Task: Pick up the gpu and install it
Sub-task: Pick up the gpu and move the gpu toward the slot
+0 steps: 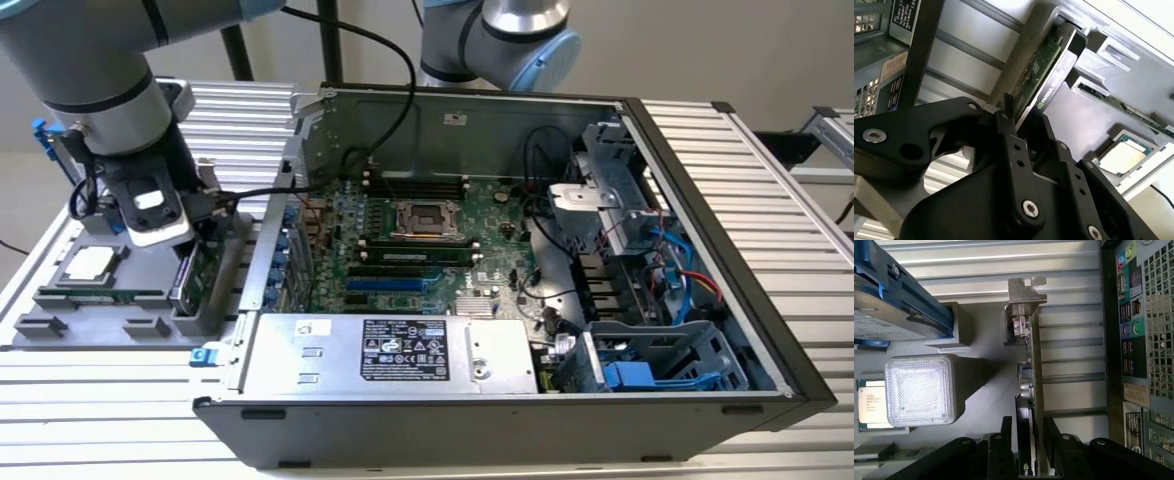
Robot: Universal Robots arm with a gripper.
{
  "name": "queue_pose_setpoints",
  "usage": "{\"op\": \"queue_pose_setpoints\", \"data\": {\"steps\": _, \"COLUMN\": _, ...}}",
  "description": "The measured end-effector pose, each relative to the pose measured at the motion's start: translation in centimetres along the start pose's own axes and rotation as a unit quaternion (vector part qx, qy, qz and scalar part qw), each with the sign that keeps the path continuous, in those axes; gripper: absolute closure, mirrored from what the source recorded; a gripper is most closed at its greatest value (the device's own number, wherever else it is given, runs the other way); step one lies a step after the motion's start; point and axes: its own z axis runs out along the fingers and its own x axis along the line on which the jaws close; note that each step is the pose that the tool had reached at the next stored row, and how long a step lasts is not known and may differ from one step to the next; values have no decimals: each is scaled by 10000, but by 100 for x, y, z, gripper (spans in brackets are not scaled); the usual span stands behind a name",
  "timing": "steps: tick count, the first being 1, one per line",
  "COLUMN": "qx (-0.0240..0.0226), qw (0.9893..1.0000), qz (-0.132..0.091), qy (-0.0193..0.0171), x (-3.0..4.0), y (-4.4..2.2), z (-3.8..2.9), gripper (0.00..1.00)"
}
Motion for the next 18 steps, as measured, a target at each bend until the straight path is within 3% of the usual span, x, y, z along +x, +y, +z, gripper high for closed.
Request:
{"op": "queue_pose_setpoints", "data": {"steps": 11, "qx": 0, "qw": 10000, "qz": 0, "qy": 0, "x": 0, "y": -1, "z": 10, "gripper": 0}}
{"op": "queue_pose_setpoints", "data": {"steps": 12, "qx": 0, "qw": 10000, "qz": 0, "qy": 0, "x": 0, "y": -1, "z": 10, "gripper": 100}}
{"op": "queue_pose_setpoints", "data": {"steps": 18, "qx": 0, "qw": 10000, "qz": 0, "qy": 0, "x": 0, "y": -1, "z": 15, "gripper": 100}}
